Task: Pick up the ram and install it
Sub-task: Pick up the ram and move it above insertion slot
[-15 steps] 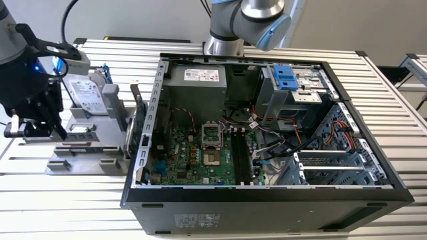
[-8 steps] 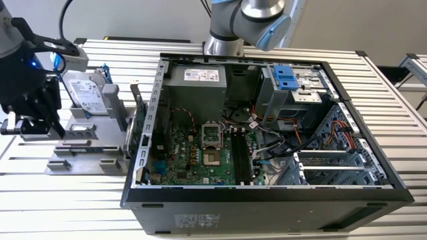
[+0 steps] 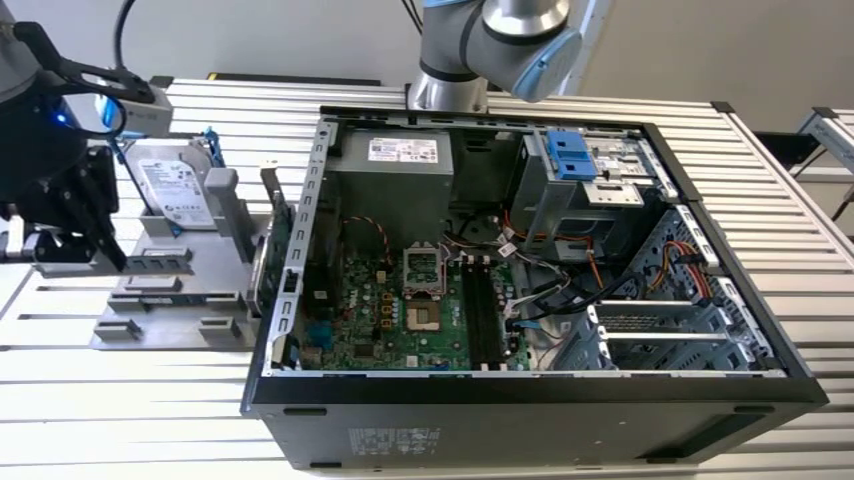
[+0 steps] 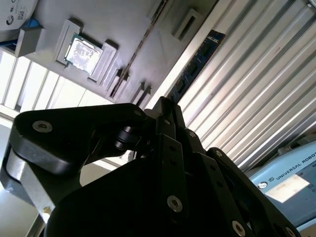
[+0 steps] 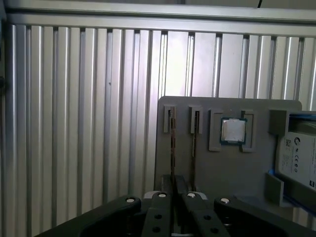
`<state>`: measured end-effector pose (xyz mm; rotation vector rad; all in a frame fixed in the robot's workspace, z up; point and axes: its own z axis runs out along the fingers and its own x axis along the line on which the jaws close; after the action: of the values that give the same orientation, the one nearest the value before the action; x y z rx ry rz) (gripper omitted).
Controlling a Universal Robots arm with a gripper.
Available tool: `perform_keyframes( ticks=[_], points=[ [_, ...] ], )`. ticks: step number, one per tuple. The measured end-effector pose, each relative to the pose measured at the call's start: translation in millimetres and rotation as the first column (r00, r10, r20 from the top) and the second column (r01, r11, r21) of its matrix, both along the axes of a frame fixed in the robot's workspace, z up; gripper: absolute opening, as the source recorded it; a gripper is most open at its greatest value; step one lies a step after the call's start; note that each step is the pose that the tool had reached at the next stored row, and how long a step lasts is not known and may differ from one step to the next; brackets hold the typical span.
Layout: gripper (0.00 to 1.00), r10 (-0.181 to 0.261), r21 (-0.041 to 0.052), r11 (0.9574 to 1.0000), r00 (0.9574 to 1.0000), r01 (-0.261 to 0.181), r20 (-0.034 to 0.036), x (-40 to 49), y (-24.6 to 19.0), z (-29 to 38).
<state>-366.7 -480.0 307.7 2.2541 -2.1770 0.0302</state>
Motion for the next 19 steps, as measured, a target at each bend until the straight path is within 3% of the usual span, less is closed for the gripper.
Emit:
perform_keyframes(
  ticks=[19],
  points=[
    [0.0, 0.0, 0.0, 1.0, 1.0, 0.0, 0.0008, -0.7, 0.0, 13.7]
  ],
)
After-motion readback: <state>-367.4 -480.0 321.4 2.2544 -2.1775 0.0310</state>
